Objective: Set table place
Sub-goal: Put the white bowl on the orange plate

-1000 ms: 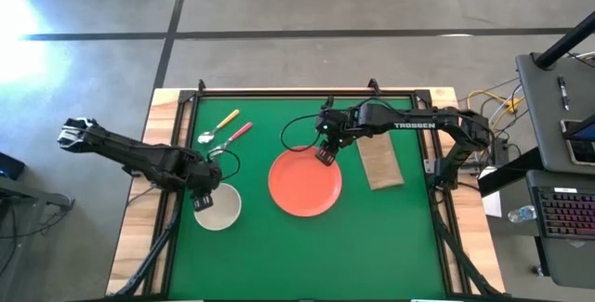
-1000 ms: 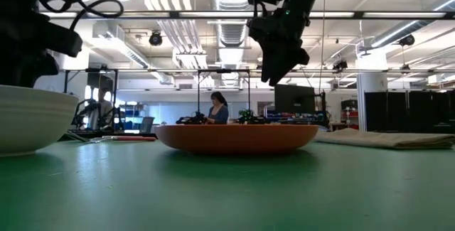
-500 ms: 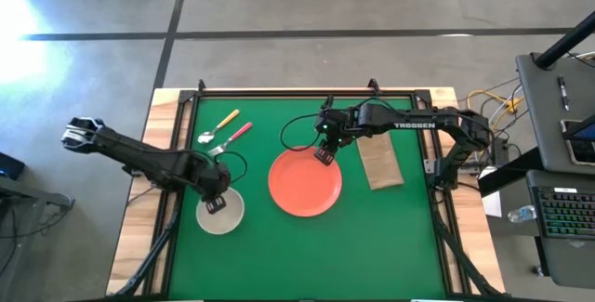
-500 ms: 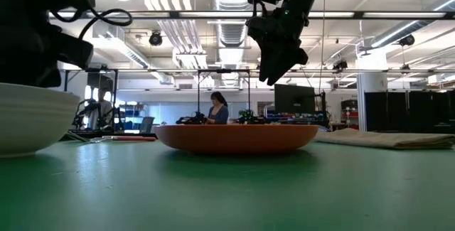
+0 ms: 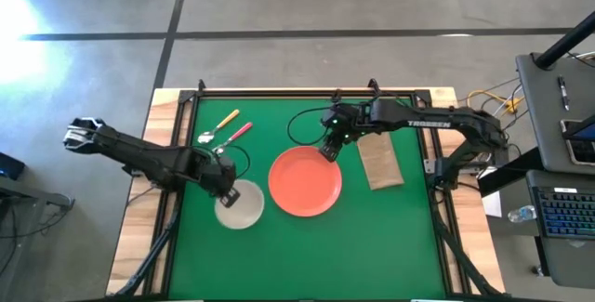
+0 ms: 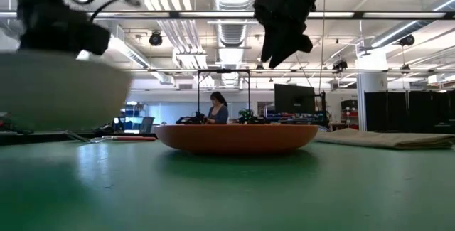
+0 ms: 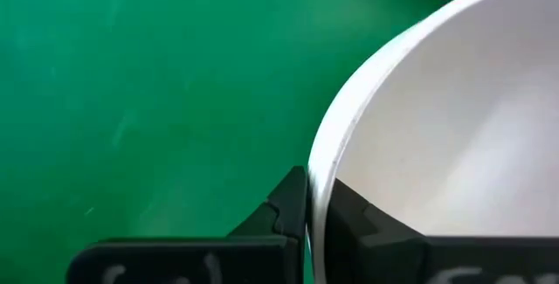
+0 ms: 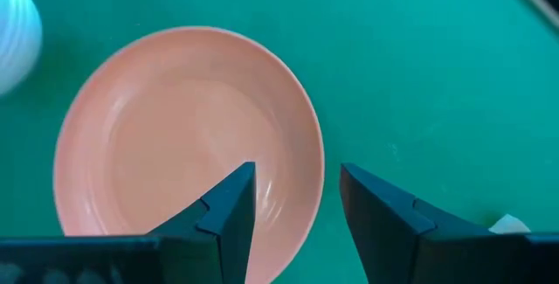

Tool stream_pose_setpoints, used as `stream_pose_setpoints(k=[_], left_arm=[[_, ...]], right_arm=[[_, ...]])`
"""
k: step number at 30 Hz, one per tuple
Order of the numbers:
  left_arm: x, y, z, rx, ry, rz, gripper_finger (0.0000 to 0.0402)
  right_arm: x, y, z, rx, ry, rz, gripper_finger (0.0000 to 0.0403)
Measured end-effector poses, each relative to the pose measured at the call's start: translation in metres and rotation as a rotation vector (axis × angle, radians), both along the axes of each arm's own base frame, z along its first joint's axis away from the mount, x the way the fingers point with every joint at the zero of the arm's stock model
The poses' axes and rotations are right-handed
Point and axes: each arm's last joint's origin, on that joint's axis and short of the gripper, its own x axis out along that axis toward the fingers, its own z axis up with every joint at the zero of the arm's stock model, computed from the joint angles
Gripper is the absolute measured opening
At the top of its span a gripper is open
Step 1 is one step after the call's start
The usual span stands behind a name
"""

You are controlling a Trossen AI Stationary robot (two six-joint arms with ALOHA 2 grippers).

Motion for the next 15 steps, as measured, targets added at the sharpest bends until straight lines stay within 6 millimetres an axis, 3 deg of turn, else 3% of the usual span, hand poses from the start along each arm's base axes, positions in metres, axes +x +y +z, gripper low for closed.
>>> stream_pose_setpoints(k=[7,15], left_arm=[[0.030,0.015,0.047,0.076,-0.166,0.100,0.0000],[0.090,0.057,0.058,0.126,-0.144,0.073,0.0000]], right_arm=[[-0.029,-0.011,0.017,-0.058,-0.036,-0.114,0.0160],[-0.075,-0.036,0.004,-0.026,-0.027,-0.320,0.0160]])
